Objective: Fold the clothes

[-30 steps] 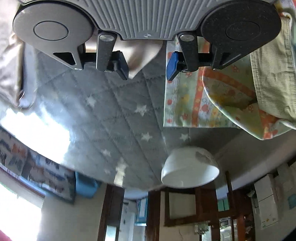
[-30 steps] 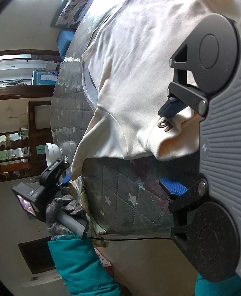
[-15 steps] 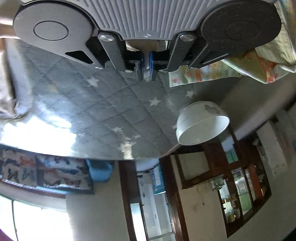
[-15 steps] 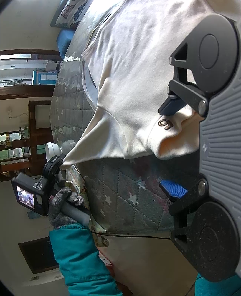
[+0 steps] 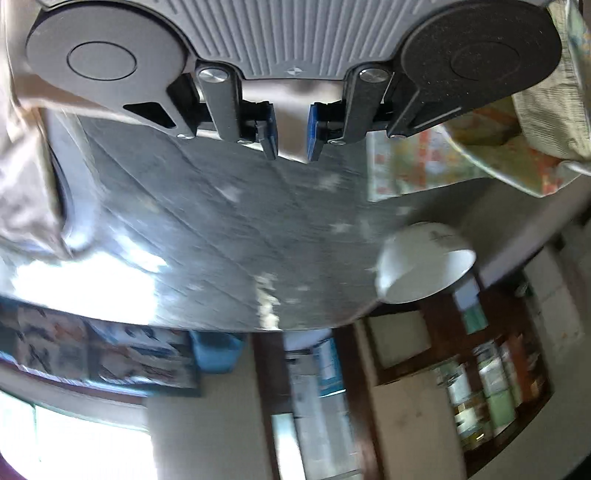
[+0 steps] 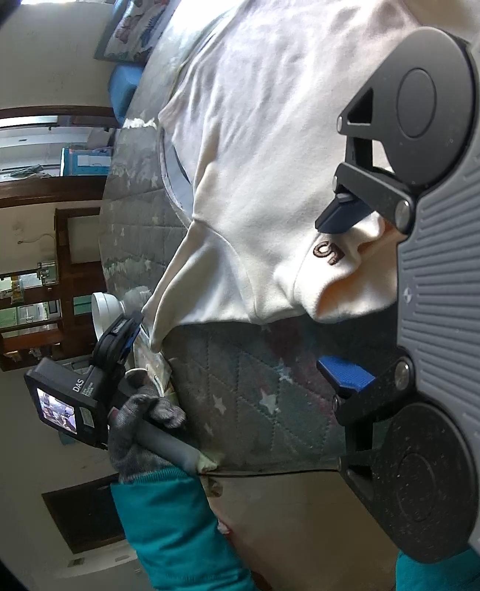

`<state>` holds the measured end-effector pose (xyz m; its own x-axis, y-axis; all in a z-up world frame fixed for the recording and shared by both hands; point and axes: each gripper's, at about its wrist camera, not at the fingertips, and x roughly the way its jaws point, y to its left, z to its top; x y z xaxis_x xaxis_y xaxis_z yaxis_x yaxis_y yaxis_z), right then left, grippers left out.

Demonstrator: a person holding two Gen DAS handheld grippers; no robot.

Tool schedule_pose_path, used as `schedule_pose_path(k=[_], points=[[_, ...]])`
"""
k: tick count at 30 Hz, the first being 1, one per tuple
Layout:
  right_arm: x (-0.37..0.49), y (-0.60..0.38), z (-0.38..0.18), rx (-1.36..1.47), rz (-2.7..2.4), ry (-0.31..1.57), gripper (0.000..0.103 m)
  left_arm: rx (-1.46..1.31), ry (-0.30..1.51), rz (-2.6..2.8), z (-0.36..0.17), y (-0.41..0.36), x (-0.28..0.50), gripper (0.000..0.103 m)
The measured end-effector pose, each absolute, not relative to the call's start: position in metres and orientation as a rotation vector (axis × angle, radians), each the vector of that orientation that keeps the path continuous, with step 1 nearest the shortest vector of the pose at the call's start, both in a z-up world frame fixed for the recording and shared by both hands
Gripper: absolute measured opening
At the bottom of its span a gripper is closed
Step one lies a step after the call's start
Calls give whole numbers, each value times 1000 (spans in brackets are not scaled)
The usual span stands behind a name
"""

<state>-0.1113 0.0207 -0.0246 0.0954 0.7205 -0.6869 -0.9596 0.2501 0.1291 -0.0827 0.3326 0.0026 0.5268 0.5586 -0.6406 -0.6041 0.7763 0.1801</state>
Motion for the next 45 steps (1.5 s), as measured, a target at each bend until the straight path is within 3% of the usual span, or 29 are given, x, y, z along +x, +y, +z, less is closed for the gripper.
schedule_pose_path(k=[4, 6, 10, 20, 24, 29, 32, 33, 35, 38, 39, 43, 45], points=[[-115, 24, -16, -416, 1288, 691, 65, -100, 724, 763, 4, 342, -83, 23], [-117, 31, -11, -444, 1299, 656, 65, -119, 716, 810, 7, 352, -86, 34], [-120, 54, -6, -484, 1339, 618, 58, -170, 706, 890, 13, 377, -98, 38], [-114, 125, -31, -549, 1349, 637, 35, -298, 721, 836, 9, 403, -118, 33], [-116, 130, -31, -552, 1331, 636, 13, -251, 703, 743, 10, 391, -113, 35], [-116, 125, -29, -527, 1343, 652, 1, -184, 755, 690, -3, 386, -90, 35], [-122, 118, -26, -517, 1399, 675, 0, -119, 771, 699, -11, 383, -79, 32], [-124, 117, -26, -522, 1401, 670, 0, -97, 781, 704, -13, 383, -76, 25], [-127, 115, -26, -525, 1409, 663, 1, -47, 792, 732, -16, 380, -71, 19], [-125, 117, -16, -512, 1396, 610, 11, -7, 795, 773, -19, 380, -71, 18], [-122, 119, -15, -506, 1382, 602, 18, -13, 791, 783, -18, 381, -72, 18], [-108, 133, -20, -471, 1339, 625, 23, -104, 761, 748, -11, 391, -79, 20], [-101, 139, -26, -453, 1333, 664, 23, -114, 753, 711, -9, 391, -78, 35]])
